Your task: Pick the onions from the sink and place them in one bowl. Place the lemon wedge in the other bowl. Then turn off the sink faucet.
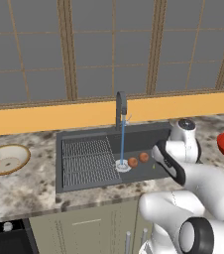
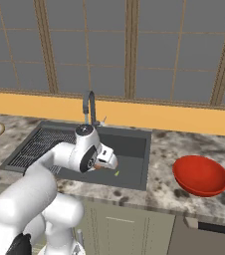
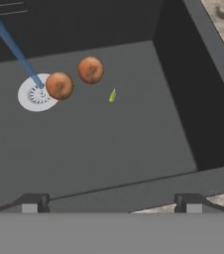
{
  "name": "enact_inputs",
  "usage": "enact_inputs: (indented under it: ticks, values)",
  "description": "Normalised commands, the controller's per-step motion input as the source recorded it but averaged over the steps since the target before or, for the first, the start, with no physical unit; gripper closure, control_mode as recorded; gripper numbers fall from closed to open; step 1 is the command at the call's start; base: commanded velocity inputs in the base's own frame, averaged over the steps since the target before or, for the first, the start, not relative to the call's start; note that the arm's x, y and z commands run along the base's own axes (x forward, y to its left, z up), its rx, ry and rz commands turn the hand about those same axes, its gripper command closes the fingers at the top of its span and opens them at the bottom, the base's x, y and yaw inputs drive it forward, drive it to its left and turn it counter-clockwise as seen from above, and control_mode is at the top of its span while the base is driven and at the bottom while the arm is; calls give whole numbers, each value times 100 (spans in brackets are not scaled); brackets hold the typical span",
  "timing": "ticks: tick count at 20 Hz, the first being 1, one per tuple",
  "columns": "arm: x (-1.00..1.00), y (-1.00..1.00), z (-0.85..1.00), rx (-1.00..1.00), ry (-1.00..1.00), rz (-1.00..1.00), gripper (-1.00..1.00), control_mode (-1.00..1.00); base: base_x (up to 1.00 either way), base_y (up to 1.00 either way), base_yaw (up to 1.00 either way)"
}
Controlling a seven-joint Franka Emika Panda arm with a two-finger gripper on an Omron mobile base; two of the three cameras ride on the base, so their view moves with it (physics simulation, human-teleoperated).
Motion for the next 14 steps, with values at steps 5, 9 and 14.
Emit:
enact_inputs:
  ticks: [5,9,14]
  values:
    - [18,-5,-24,0,0,-2,-100,-100,0,0,0]
    - [16,-5,-21,0,0,-1,-100,-100,0,0,0]
    - [14,-7,-22,0,0,0,-100,-100,0,0,0]
